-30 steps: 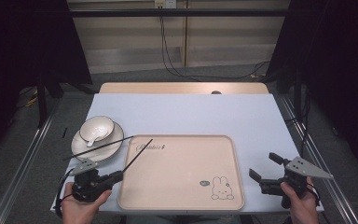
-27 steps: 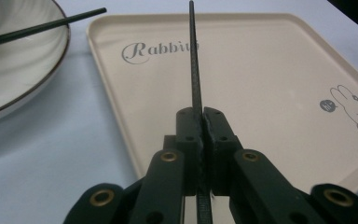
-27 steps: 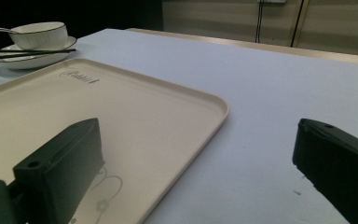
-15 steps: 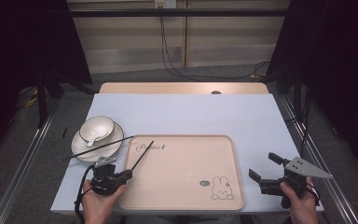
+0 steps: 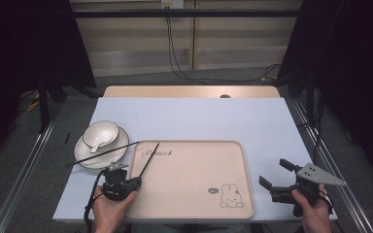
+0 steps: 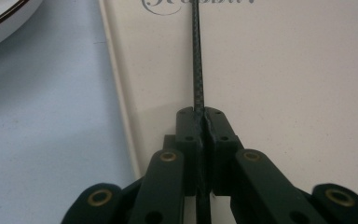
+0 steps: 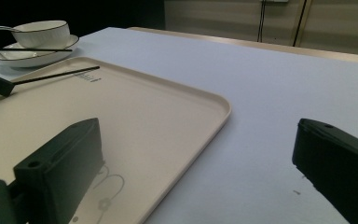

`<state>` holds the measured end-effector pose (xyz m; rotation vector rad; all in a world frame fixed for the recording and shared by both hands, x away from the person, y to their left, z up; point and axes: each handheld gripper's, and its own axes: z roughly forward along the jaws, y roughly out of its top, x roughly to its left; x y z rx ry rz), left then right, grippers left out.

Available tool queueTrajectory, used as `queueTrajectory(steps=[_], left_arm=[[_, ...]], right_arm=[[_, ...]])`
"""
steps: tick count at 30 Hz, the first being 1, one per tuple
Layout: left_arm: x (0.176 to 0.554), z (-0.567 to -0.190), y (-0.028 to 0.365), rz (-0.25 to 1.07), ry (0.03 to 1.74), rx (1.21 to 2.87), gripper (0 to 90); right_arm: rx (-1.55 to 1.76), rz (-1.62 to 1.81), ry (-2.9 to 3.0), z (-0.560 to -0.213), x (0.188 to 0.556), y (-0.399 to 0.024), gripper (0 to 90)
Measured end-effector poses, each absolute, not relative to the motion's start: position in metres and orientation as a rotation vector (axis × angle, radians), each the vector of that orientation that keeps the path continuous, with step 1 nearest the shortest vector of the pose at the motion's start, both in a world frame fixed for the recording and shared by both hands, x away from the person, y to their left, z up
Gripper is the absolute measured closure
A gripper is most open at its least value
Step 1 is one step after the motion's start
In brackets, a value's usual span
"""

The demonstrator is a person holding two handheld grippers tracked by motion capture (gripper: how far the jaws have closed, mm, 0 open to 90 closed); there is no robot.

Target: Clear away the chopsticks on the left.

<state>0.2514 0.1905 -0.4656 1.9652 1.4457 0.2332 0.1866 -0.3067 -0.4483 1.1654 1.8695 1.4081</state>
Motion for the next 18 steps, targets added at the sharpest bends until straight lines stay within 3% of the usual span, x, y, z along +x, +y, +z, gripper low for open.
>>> queueTrajectory(steps=[10,15,18], left_arm=[[0.2522,-0.4651,0.1915,0.212,1.438,1.962,82.1],[0.2529,-0.4641,0.1955,0.199,1.425,1.953,74.5],[0.2520,-0.4615,0.1967,0.189,1.372,1.938,64.7]], right_arm=[[1.168,1.411,1.867,-0.4481,0.1865,-0.3066,1.3],[1.165,1.410,1.865,-0.4479,0.1865,-0.3071,1.3],[1.165,1.411,1.865,-0.4479,0.1865,-0.3072,1.3]])
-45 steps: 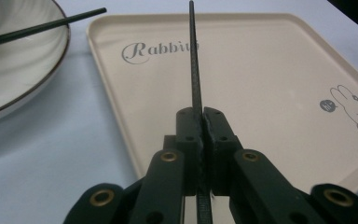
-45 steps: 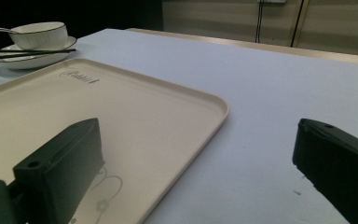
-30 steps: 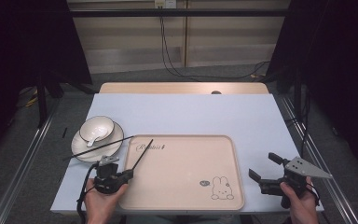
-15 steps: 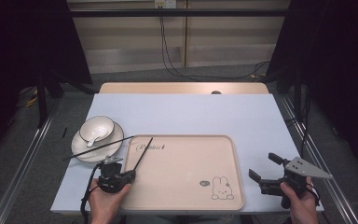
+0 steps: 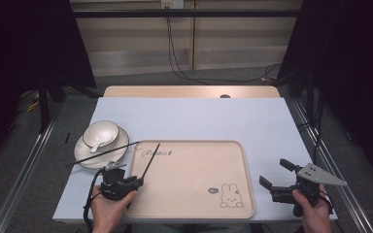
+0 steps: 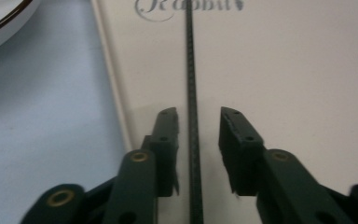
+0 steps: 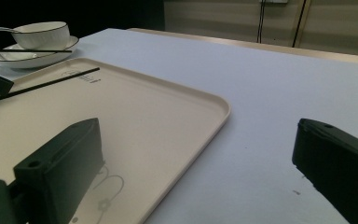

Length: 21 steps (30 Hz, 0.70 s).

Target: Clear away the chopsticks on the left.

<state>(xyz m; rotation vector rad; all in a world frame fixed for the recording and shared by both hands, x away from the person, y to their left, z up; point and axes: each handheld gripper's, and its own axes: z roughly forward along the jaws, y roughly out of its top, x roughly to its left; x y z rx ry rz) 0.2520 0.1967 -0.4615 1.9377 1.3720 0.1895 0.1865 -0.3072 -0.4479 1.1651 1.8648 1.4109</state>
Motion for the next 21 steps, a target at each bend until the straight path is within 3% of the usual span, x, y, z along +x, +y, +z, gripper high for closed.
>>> queueTrajectory(steps=[2,3,6,15,18,21], left_arm=[[0.251,-0.458,0.199,0.192,1.321,1.934,57.0],[0.250,-0.456,0.200,0.227,1.288,1.935,46.8],[0.249,-0.453,0.204,0.232,1.241,1.939,31.3],[0.246,-0.443,0.222,0.318,1.017,1.920,12.4],[0.246,-0.439,0.230,0.319,1.016,1.889,6.6],[0.246,-0.437,0.238,0.307,0.980,1.881,6.4]], right_arm=[[1.161,1.408,1.865,-0.448,0.187,-0.307,1.3],[1.161,1.408,1.864,-0.448,0.187,-0.307,1.3],[1.162,1.409,1.866,-0.448,0.186,-0.307,1.3],[1.167,1.408,1.863,-0.448,0.186,-0.307,1.4],[1.161,1.408,1.860,-0.448,0.186,-0.307,1.4],[1.161,1.407,1.859,-0.448,0.186,-0.307,1.4]])
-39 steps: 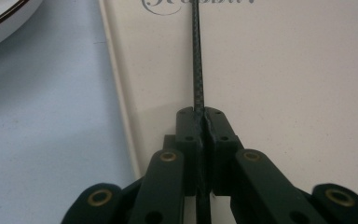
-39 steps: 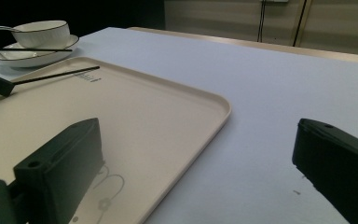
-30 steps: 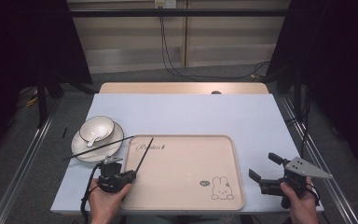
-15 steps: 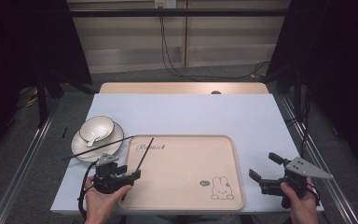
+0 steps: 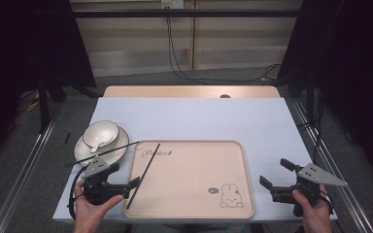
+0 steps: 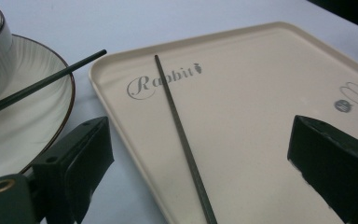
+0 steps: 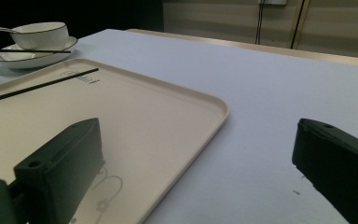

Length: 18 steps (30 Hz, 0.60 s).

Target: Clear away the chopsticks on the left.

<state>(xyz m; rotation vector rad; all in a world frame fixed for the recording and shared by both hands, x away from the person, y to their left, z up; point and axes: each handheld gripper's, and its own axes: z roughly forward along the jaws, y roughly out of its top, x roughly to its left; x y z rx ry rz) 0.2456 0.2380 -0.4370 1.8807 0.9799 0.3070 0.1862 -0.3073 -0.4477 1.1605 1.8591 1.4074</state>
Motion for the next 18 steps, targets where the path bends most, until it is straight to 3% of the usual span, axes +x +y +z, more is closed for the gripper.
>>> queueTrajectory(steps=[5,18], left_arm=[[0.244,-0.432,0.258,0.257,0.879,1.885,6.2],[0.256,-0.424,0.318,0.334,0.884,1.886,4.0]], right_arm=[[1.161,1.407,1.860,-0.448,0.186,-0.307,1.4],[1.167,1.402,1.859,-0.448,0.187,-0.307,1.4]])
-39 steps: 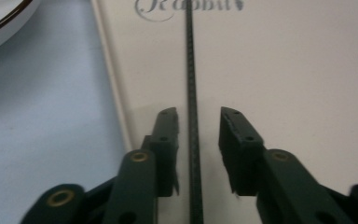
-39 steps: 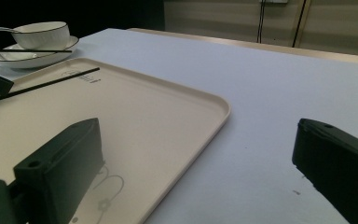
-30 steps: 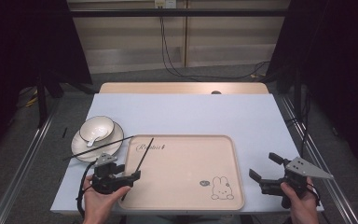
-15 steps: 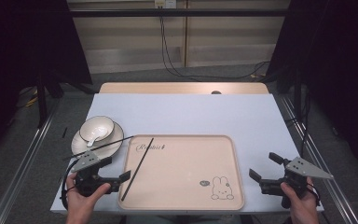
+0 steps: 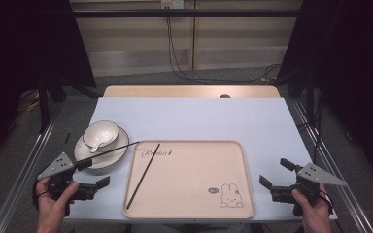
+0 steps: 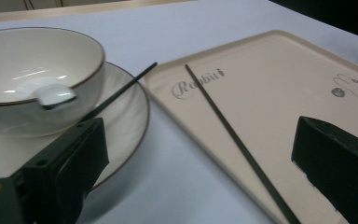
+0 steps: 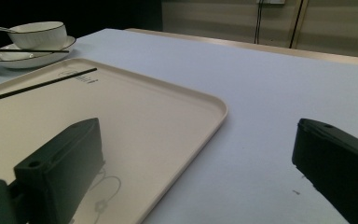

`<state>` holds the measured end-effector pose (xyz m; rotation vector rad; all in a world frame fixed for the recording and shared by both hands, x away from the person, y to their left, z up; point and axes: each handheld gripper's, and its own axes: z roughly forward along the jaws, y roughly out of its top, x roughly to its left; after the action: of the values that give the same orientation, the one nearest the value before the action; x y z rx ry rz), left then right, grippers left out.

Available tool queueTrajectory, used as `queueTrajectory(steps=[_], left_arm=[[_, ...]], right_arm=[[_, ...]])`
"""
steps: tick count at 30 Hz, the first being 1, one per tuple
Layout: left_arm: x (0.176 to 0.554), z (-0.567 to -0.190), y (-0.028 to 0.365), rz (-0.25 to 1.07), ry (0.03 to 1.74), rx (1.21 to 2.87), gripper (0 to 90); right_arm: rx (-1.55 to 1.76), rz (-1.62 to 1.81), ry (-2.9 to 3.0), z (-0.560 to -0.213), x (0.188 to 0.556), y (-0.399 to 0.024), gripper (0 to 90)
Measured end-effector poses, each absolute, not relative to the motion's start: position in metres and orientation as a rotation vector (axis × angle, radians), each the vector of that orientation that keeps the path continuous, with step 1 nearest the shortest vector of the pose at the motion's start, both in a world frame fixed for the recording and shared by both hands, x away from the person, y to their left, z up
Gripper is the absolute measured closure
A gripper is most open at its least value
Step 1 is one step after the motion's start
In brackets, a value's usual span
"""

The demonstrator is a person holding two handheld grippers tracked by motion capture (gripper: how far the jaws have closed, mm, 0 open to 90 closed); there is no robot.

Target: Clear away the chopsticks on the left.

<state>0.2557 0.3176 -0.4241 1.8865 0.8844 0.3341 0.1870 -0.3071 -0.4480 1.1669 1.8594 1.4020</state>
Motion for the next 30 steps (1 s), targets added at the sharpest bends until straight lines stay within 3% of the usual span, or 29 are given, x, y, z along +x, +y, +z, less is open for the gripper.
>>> queueTrajectory(steps=[12,18,25,30], left_arm=[[0.293,-0.412,0.356,0.295,0.851,1.894,7.2],[0.308,-0.419,0.352,0.263,0.830,2.093,9.2],[0.322,-0.431,0.360,0.291,0.816,2.183,26.1],[0.335,-0.438,0.364,0.300,0.792,2.213,44.1]], right_arm=[[1.166,1.400,1.857,-0.448,0.187,-0.307,1.4],[1.163,1.408,1.855,-0.447,0.187,-0.307,1.4],[1.164,1.406,1.851,-0.447,0.187,-0.308,1.4],[1.157,1.406,1.857,-0.447,0.187,-0.307,1.4]])
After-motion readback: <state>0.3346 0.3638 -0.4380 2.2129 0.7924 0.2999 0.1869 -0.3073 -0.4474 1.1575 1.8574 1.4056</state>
